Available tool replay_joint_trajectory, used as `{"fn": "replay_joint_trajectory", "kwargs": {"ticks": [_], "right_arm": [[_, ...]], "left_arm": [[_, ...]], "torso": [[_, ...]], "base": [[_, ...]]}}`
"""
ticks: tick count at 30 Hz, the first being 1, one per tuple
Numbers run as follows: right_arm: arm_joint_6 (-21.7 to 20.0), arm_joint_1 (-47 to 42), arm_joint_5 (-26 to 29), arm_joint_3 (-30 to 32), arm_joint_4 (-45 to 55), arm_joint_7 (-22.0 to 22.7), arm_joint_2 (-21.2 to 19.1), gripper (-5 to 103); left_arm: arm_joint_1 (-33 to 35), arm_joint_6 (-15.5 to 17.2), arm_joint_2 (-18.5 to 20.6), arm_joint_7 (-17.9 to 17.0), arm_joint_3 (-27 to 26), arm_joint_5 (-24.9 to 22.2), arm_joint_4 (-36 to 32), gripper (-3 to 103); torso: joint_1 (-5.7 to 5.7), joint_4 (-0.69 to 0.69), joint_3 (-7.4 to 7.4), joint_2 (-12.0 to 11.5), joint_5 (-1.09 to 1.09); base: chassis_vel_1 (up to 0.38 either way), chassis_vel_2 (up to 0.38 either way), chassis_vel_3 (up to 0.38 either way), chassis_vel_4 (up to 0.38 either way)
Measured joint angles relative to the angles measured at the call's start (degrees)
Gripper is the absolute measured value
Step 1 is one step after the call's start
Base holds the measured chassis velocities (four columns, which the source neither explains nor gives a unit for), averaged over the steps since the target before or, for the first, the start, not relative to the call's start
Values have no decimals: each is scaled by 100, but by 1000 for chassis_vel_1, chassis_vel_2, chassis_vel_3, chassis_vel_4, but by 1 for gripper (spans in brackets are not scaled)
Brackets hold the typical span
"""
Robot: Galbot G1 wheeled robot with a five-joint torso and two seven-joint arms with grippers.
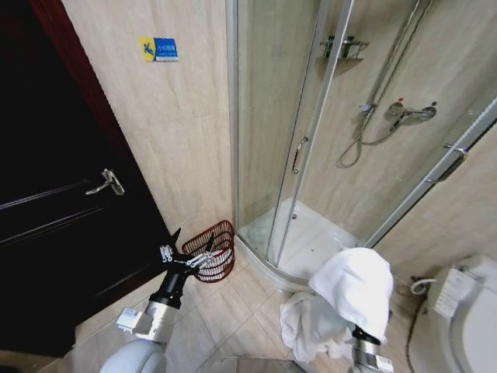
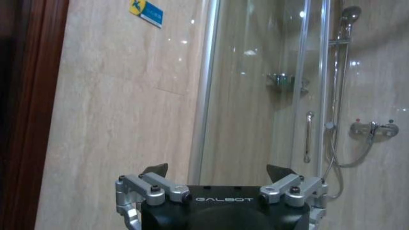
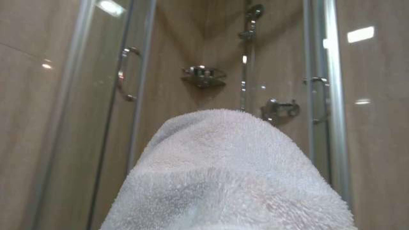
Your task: Discard the used towel into the hamper.
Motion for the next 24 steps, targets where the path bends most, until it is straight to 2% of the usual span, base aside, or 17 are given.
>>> {"fn": "replay_joint_trajectory", "kwargs": {"ticks": [12,24], "right_arm": [[0,-6,-156,-437,231,-77,0,11],[0,73,-163,-477,398,-113,0,11]], "left_arm": [[0,0,0,0,0,0,0,100],[0,0,0,0,0,0,0,100]], "torso": [[0,1,0,0,0],[0,1,-1,0,0]], "base": [[29,28,35,28],[98,97,97,98]]}}
